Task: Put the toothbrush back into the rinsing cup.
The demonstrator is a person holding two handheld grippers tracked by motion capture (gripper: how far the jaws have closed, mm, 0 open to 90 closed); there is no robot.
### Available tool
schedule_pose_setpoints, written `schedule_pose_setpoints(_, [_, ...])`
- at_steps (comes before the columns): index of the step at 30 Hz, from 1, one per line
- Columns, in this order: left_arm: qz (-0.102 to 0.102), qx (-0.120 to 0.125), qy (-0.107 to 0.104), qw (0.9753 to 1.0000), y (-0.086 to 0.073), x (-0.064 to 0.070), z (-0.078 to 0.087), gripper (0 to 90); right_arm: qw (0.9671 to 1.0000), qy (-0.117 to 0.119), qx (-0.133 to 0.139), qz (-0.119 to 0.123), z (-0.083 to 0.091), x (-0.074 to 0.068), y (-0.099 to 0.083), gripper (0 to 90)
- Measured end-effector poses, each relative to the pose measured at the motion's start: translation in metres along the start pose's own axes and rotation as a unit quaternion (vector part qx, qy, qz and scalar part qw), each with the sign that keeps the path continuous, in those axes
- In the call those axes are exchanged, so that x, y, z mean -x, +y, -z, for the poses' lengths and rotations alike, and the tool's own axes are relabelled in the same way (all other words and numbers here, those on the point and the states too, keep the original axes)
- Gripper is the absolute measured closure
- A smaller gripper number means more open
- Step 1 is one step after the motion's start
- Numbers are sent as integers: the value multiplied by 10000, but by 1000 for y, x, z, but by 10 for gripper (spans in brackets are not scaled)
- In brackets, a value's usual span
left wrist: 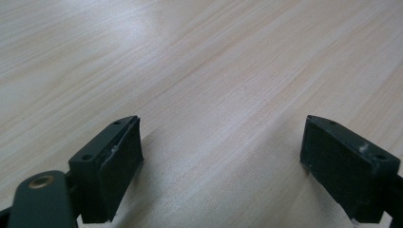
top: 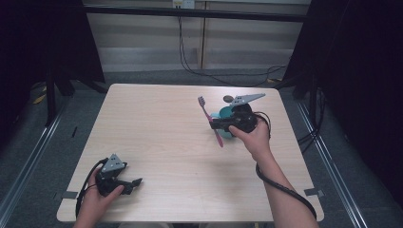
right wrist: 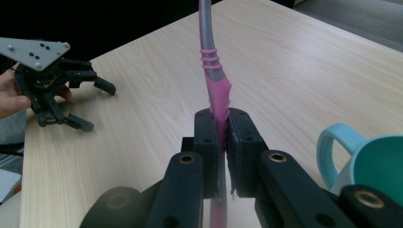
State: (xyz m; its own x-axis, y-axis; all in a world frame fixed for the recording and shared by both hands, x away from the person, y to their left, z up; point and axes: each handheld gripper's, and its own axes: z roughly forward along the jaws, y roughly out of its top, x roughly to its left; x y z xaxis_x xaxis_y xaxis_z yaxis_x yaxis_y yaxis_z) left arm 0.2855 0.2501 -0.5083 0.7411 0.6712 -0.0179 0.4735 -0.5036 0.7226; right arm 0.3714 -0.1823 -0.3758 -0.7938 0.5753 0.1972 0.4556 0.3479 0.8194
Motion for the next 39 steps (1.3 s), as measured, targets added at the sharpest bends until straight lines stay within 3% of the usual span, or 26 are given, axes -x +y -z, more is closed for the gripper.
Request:
schedule_pose_setpoints(5, [-5,-4,-7,10000,0,0,0,136,9999,-106,-12,-1,5,2,1,838])
schedule_pose_setpoints(23, [-6,-5,-6,10000,0,0,0,136,9973,-506,450,-290,25,16,6,837])
schedule_pose_setpoints(39, [-5,-4,-7,10000,0,0,0,136,9901,-1028,807,-519,33,28,11,837])
